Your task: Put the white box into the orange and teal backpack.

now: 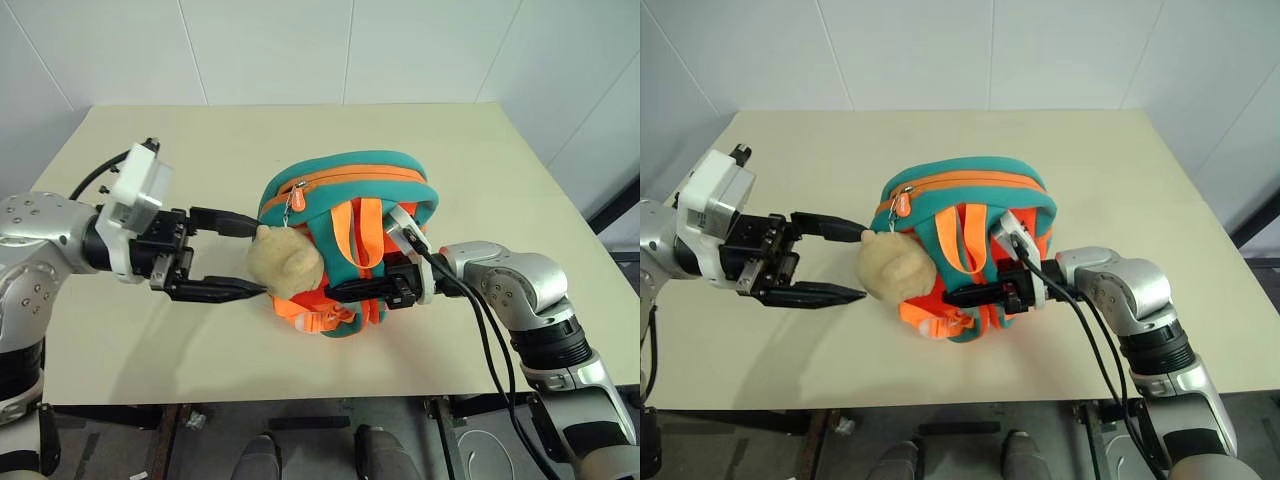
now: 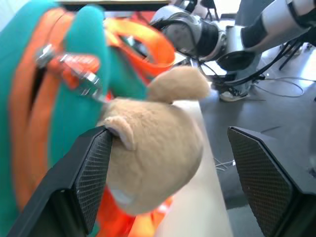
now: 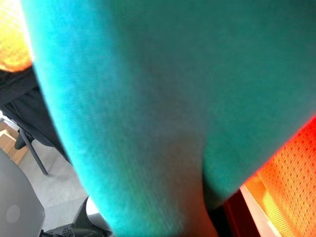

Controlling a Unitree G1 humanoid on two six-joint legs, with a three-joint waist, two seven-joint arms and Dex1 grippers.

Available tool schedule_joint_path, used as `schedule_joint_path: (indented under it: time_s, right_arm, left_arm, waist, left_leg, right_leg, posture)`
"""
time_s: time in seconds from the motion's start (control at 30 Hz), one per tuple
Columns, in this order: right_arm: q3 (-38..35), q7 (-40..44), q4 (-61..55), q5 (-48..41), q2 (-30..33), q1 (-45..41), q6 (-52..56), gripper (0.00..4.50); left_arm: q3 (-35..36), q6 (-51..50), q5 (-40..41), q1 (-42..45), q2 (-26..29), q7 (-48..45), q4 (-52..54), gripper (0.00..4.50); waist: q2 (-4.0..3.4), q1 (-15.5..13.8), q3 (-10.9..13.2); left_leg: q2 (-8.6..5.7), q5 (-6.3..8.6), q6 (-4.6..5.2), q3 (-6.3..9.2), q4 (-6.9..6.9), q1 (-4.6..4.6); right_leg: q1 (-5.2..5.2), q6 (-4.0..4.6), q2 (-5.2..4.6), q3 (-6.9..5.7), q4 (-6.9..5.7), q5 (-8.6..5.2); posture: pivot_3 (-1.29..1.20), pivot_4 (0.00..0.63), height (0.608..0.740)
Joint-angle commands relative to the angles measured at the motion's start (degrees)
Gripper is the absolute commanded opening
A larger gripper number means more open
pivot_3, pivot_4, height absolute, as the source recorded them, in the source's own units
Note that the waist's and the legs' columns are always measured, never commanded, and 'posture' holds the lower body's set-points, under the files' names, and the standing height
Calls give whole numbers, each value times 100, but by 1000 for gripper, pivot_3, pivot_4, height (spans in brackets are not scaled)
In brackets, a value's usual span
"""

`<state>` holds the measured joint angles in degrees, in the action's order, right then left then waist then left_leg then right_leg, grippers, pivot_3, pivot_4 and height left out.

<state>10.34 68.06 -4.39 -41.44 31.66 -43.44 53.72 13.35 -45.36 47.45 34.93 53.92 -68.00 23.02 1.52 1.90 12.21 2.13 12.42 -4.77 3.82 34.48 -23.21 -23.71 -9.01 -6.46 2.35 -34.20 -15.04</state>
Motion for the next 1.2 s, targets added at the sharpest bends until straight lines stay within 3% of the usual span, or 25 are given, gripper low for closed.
schedule_joint_path:
  time_s: [0.03, 0.17, 0.4, 0.5, 0.63, 0.73, 0.83, 0.97, 1.1, 1.2]
  right_arm:
    - [3, 57, -93, 1, -53, -108, -52, 0]
    - [-32, 15, -142, -33, -90, -121, -21, 0]
    - [-109, -55, -233, -71, -132, -97, 20, 0]
    - [-137, -100, -261, -96, -163, -78, 21, 0]
    - [-139, -130, -267, -109, -192, -69, 8, 0]
    - [-137, -141, -249, -109, -220, -76, -8, 0]
    - [-129, -148, -240, -107, -241, -77, -15, 0]
    - [-115, -145, -213, -96, -243, -72, -32, 0]
    - [-106, -135, -187, -85, -239, -55, -49, 0]
    - [-107, -149, -194, -80, -253, -31, -58, 0]
  left_arm:
    - [-265, 253, -212, -99, -172, 314, 216, 3908]
    - [-985, 707, -1001, -111, -252, 513, 217, 3908]
    - [-1416, 1597, -2017, -105, -548, 926, -62, 3908]
    - [-1408, 2004, -2348, -89, -583, 1009, -236, 3317]
    - [-1331, 2271, -2455, -23, -596, 1001, -327, 2125]
    - [-1253, 2280, -2374, 3, -546, 939, -332, 1332]
    - [-1090, 2128, -2194, 52, -488, 921, -343, 839]
    - [-591, 1643, -1655, 261, -273, 805, -509, 748]
    - [147, 667, -781, 513, 463, 371, -951, 748]
    - [572, 143, -491, 219, 1184, -149, -1348, 748]
  waist:
    - [0, -9, 0]
    - [0, -12, 0]
    - [0, -21, 0]
    - [0, -22, 0]
    - [0, -22, 0]
    - [0, -20, 0]
    - [0, -17, 0]
    - [0, -11, 0]
    - [0, 46, 2]
    - [0, 81, 2]
  left_leg:
    - [0, 0, 0, 0, 1, 1]
    - [0, 0, 0, 0, 13, -1]
    - [0, 0, 0, 0, 14, -2]
    - [0, 0, 0, 0, 14, -1]
    - [0, 0, 0, 0, 17, -2]
    - [0, 0, 0, 0, 16, -2]
    - [0, 0, 0, 0, 16, -2]
    - [0, 0, 0, 0, 16, -2]
    - [2, 0, 1, 0, 15, -3]
    - [2, 2, 2, 0, 8, -2]
  right_leg:
    - [1, 0, 0, 0, -1, 0]
    - [3, 0, 0, 1, 0, 1]
    - [4, 0, 0, 1, 1, 1]
    - [4, 0, 1, 1, 0, 1]
    - [5, 0, 0, 1, 0, 1]
    - [5, 0, 0, 1, 1, 1]
    - [4, 0, 0, 1, 0, 1]
    - [4, 0, 1, 1, -1, 1]
    - [0, 0, 2, 1, -4, 0]
    - [0, 5, 2, -1, -3, -3]
  posture:
    - [0, 150, 740]
    - [0, 150, 740]
    - [0, 150, 740]
    - [0, 150, 740]
    - [0, 150, 740]
    - [0, 150, 740]
    - [0, 150, 740]
    - [0, 150, 740]
    - [0, 150, 740]
    - [0, 150, 740]
